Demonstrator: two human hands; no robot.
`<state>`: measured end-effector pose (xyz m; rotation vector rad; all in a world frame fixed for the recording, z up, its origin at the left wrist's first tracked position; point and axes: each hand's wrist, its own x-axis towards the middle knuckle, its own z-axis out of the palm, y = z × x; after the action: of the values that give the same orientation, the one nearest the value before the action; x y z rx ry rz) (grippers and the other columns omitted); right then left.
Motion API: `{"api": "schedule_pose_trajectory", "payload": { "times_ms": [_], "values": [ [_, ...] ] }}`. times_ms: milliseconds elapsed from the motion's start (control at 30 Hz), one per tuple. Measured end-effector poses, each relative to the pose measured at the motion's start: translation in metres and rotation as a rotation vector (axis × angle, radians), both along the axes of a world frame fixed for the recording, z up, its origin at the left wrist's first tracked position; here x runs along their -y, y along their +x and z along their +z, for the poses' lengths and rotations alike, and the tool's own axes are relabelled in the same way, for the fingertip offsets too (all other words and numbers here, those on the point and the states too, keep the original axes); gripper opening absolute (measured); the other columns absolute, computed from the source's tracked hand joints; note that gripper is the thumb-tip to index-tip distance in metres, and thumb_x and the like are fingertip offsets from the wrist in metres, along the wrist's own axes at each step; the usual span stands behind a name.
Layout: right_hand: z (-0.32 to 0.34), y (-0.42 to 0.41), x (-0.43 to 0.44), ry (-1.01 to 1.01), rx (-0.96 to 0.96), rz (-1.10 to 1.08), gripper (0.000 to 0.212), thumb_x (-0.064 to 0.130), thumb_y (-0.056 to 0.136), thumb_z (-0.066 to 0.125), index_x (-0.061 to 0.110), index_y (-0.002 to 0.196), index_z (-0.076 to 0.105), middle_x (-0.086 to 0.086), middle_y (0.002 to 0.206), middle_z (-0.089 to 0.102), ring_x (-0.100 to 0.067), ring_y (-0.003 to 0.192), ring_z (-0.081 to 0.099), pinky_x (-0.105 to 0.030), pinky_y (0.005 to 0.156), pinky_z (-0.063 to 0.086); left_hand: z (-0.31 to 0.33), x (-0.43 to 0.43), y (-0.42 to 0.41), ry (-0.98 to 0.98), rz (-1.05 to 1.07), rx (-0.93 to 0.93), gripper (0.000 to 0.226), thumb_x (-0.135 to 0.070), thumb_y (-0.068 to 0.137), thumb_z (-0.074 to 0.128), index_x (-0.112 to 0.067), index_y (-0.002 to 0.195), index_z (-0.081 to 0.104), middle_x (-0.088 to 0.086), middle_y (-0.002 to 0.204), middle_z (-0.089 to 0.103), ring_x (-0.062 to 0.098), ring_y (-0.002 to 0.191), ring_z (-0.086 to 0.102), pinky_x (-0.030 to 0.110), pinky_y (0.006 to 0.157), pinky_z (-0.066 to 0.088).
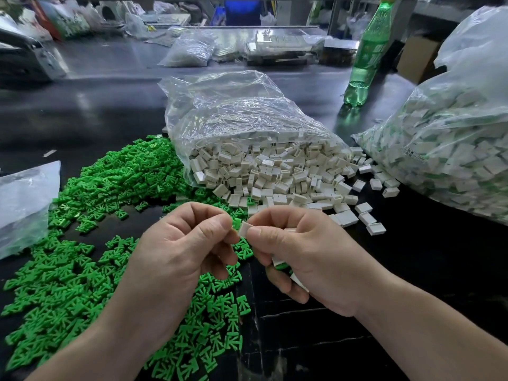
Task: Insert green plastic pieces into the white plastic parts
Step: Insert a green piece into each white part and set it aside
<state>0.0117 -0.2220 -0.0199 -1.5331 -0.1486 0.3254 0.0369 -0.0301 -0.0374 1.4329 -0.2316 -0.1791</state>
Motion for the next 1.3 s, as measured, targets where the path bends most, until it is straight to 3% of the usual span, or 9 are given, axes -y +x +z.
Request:
{"api": "schedule_pose_trajectory", "payload": {
  "times_ms": [133,500,867,1033,1300],
  "values": [
    [-0.002,0.000,0.001,-0.091,0.075,-0.022,0.016,0.036,0.097,0.066,0.027,0.084,0.069,0.000,0.067,0.059,-0.022,0.049,0.050,-0.023,0.038,0.038,0.000,0.002,-0.002,0.023,0.008,0.005,0.024,-0.042,0.072,0.072,-0.021,0.082,0.072,0.011,0.077,0.070,0.020,0.059,0.064,0.024,0.049,0.049],
    [-0.004,0.000,0.002,-0.116,0.111,-0.024,0.017,0.037,0.098,0.064,0.029,0.084,0.067,-0.001,0.066,0.058,-0.024,0.049,0.051,-0.022,0.038,0.039,0.001,0.006,-0.007,-0.070,-0.020,-0.034,0.013,-0.034,0.078,0.071,-0.021,0.078,0.071,0.010,0.073,0.066,0.018,0.053,0.059,0.026,0.046,0.047],
    [-0.006,0.000,0.001,-0.151,0.104,-0.035,0.015,0.042,0.096,0.064,0.032,0.085,0.067,-0.005,0.066,0.059,-0.027,0.051,0.052,-0.024,0.039,0.040,0.002,0.007,-0.011,0.047,0.029,0.089,0.022,-0.041,0.079,0.066,-0.020,0.083,0.069,0.010,0.073,0.068,0.021,0.056,0.062,0.026,0.051,0.050],
    [-0.004,-0.001,0.001,-0.126,0.102,-0.030,0.016,0.041,0.096,0.064,0.030,0.084,0.068,-0.002,0.066,0.059,-0.026,0.051,0.052,-0.024,0.039,0.040,0.003,0.009,-0.011,-0.015,-0.017,-0.004,0.010,-0.030,0.081,0.070,-0.020,0.077,0.070,0.010,0.071,0.066,0.020,0.054,0.059,0.026,0.048,0.048],
    [-0.002,-0.001,-0.001,-0.100,0.068,0.014,0.020,0.035,0.098,0.062,0.029,0.080,0.066,0.003,0.068,0.059,-0.016,0.048,0.052,-0.022,0.038,0.038,0.006,0.008,-0.009,-0.034,-0.058,-0.121,0.012,-0.025,0.081,0.063,-0.021,0.071,0.069,0.008,0.066,0.061,0.017,0.049,0.055,0.025,0.042,0.045]
  ]
}}
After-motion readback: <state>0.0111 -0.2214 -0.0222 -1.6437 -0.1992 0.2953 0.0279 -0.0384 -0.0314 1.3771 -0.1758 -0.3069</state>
